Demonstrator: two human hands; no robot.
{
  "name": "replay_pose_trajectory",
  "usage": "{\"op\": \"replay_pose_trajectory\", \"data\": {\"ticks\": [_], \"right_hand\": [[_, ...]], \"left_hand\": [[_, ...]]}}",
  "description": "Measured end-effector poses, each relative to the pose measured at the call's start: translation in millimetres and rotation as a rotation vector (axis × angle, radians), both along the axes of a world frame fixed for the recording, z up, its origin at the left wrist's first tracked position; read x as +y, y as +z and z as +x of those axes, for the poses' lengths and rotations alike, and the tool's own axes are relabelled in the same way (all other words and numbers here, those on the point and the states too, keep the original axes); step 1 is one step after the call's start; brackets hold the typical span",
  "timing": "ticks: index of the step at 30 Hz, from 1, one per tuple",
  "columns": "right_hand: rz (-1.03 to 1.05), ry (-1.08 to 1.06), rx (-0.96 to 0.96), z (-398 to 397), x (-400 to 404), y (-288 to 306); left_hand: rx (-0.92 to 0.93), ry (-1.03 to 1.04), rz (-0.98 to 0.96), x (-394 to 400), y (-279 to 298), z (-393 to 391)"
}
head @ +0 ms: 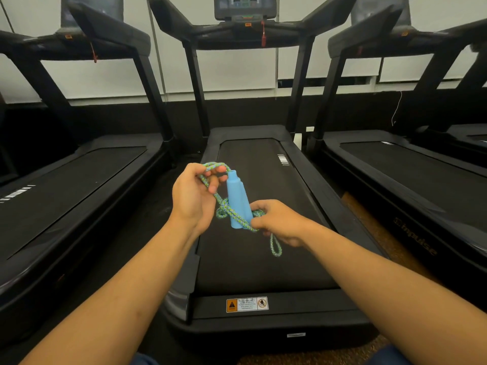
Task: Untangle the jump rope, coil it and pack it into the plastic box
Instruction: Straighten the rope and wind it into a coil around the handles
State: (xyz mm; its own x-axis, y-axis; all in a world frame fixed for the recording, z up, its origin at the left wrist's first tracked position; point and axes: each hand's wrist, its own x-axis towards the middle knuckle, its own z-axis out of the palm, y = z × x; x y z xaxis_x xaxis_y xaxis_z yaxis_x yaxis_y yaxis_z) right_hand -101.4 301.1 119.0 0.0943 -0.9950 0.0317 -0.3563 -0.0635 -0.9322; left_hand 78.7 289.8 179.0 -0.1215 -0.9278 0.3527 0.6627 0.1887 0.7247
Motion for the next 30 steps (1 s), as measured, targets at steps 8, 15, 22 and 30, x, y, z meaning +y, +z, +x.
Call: {"op": "replay_pose_trajectory", "data": {"ticks": [8,15,22,30], "right_hand": [[0.094,-0.123,-0.275,4,-9,-8],[0.104,-0.146,-0.269,-4,-4,-4],[-0.036,-0.150,-0.541,-17,-4,10],[-0.239,-0.008,-0.642,-19,0,25]], "left_hand": [[0.157,0.066,-0.032,-3,8,0],[-0.116,0.350,-0.032,-15,-2,1],[-0.487,0.505,0.110,-25,-18,12],[-0.841,0.149,0.307,-24,-41,11]]}}
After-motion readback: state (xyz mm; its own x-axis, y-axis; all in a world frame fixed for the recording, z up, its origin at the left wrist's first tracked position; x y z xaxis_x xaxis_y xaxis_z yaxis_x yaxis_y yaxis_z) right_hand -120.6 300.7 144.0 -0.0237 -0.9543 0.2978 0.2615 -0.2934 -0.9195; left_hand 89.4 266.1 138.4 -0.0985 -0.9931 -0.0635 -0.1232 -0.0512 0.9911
